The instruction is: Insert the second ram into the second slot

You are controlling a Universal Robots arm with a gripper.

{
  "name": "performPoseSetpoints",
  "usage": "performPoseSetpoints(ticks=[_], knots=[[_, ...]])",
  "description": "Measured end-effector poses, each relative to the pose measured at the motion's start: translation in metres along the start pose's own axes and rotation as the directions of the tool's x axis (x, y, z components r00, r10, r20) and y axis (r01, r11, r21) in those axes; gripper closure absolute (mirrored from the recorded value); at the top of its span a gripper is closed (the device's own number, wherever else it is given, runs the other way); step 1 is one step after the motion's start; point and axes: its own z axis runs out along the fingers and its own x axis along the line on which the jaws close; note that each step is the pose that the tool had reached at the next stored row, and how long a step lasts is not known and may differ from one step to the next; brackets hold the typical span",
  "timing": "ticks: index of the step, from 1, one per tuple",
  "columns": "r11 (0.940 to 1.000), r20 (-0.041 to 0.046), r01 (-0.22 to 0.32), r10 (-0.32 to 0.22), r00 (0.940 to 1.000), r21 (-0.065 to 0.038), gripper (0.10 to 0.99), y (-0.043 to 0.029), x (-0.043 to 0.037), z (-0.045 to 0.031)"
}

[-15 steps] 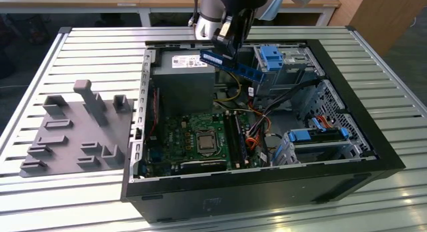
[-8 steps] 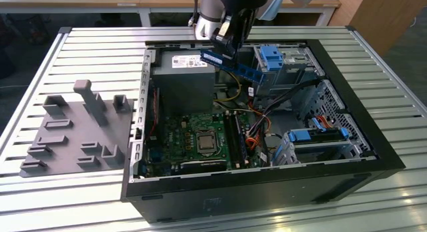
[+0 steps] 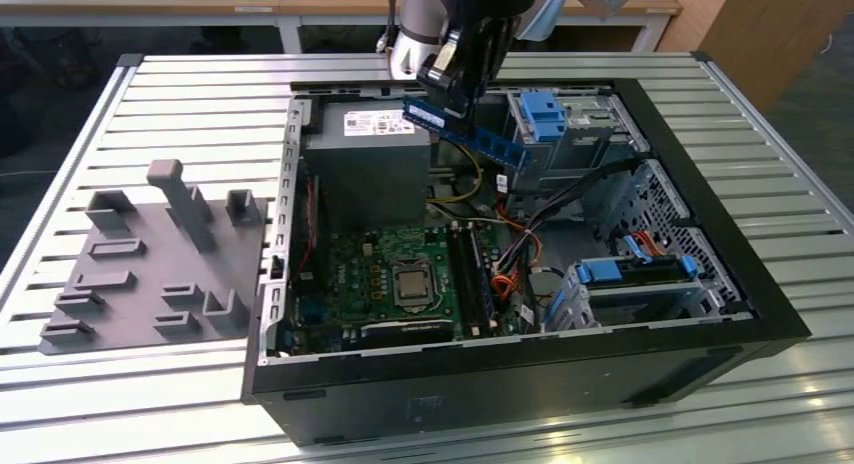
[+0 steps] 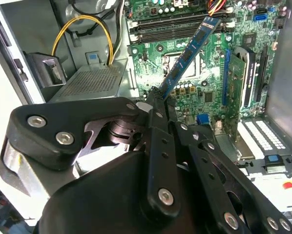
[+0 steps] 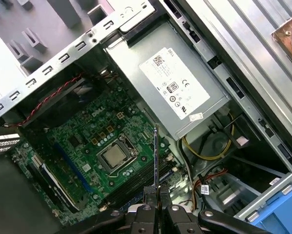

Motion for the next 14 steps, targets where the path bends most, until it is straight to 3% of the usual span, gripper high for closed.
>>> performPoseSetpoints(ticks=[14], knots=[[0.9952, 0.0035, -0.098, 0.098, 0.9952, 0.000, 0.949, 0.0000, 0.0000, 0.0000]])
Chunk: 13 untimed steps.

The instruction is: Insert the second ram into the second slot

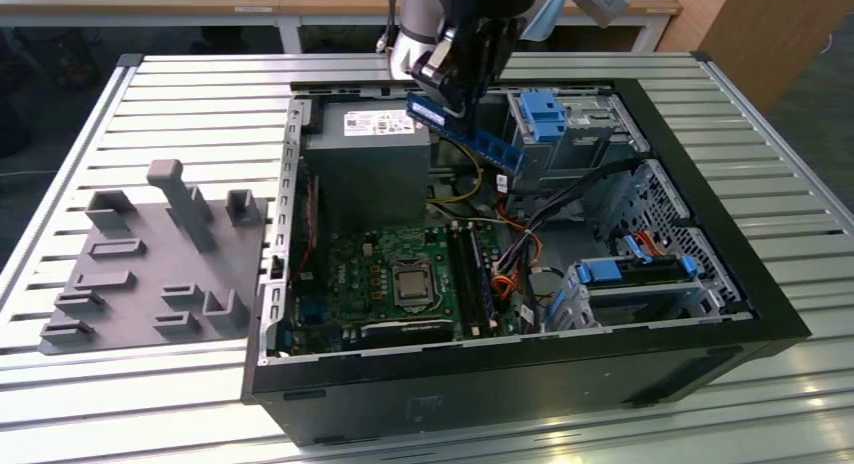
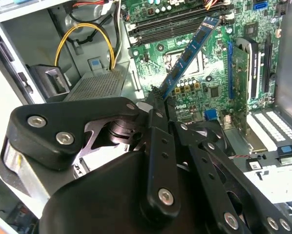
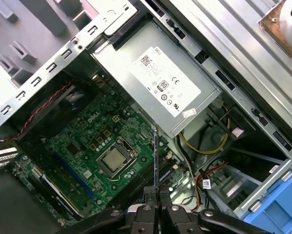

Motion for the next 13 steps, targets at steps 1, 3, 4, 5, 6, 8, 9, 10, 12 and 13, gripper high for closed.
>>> performPoseSetpoints(ticks=[1, 3, 4, 5, 6, 8, 9, 10, 12, 13], knots=[[1.0000, 0.0003, -0.006, 0.006, 1.0000, 0.000, 0.949, 0.0000, 0.0000, 0.0000], [0.9998, 0.0007, -0.019, 0.019, 0.9998, 0.000, 0.949, 0.0000, 0.0000, 0.0000], [0.9997, 0.0010, -0.025, 0.025, 0.9997, 0.000, 0.949, 0.0000, 0.0000, 0.0000], [0.9995, 0.0012, -0.031, 0.031, 0.9995, 0.000, 0.949, 0.0000, 0.0000, 0.0000], [0.9993, 0.0014, -0.037, 0.037, 0.9993, 0.000, 0.949, 0.0000, 0.0000, 0.0000], [0.9988, 0.0019, -0.050, 0.050, 0.9987, 0.000, 0.949, 0.0000, 0.0000, 0.0000], [0.9984, 0.0021, -0.056, 0.056, 0.9984, 0.000, 0.949, 0.0000, 0.0000, 0.0000], [0.9980, 0.0023, -0.062, 0.062, 0.9980, 0.000, 0.949, 0.0000, 0.0000, 0.0000], [0.9972, 0.0028, -0.075, 0.075, 0.9972, 0.000, 0.949, 0.0000, 0.0000, 0.0000], [0.9967, 0.0030, -0.081, 0.081, 0.9967, 0.000, 0.949, 0.0000, 0.0000, 0.0000]])
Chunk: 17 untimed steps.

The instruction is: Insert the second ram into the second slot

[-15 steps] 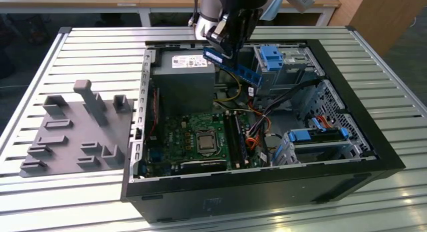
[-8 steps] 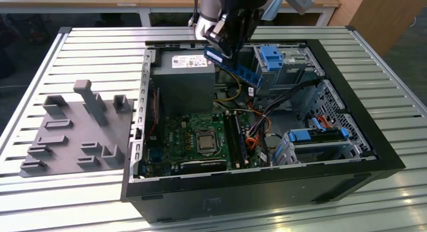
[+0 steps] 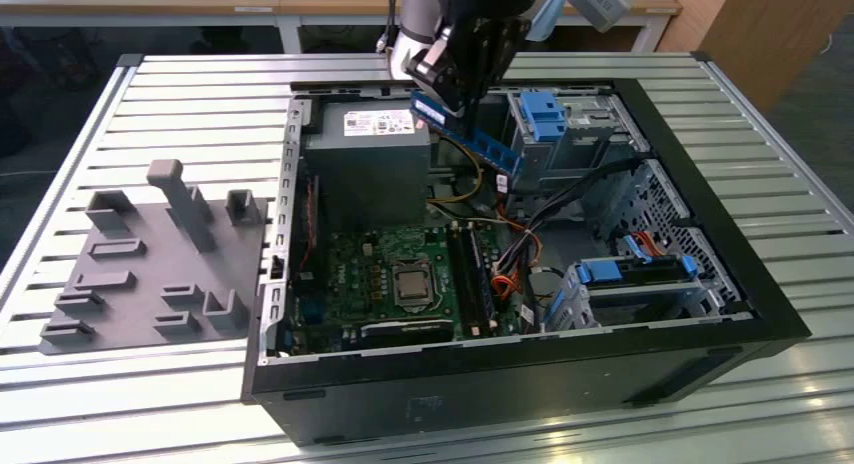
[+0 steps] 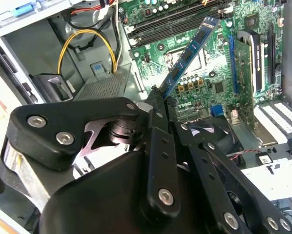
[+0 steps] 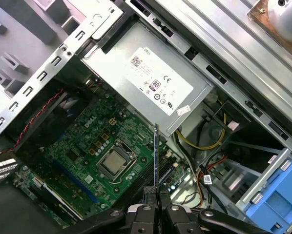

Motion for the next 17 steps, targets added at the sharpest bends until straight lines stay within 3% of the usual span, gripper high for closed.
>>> performPoseSetpoints(ticks=[17], knots=[[0.9949, 0.0037, -0.101, 0.101, 0.9949, 0.000, 0.949, 0.0000, 0.0000, 0.0000]])
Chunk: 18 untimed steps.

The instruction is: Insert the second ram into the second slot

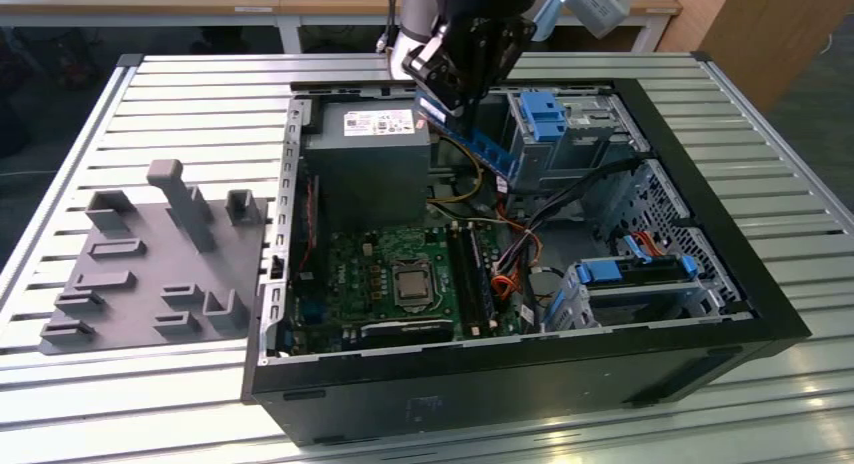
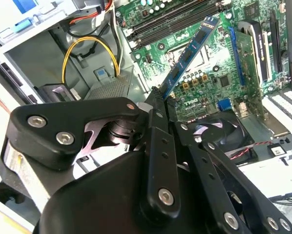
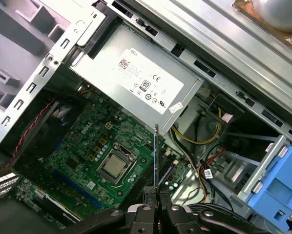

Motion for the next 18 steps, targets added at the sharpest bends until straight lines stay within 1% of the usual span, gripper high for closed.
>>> performPoseSetpoints(ticks=[8, 18], knots=[[0.9989, 0.0017, -0.047, 0.047, 0.9989, 0.000, 0.949, 0.0000, 0.0000, 0.0000], [0.9944, 0.0039, -0.106, 0.106, 0.9943, 0.000, 0.949, 0.0000, 0.0000, 0.0000]])
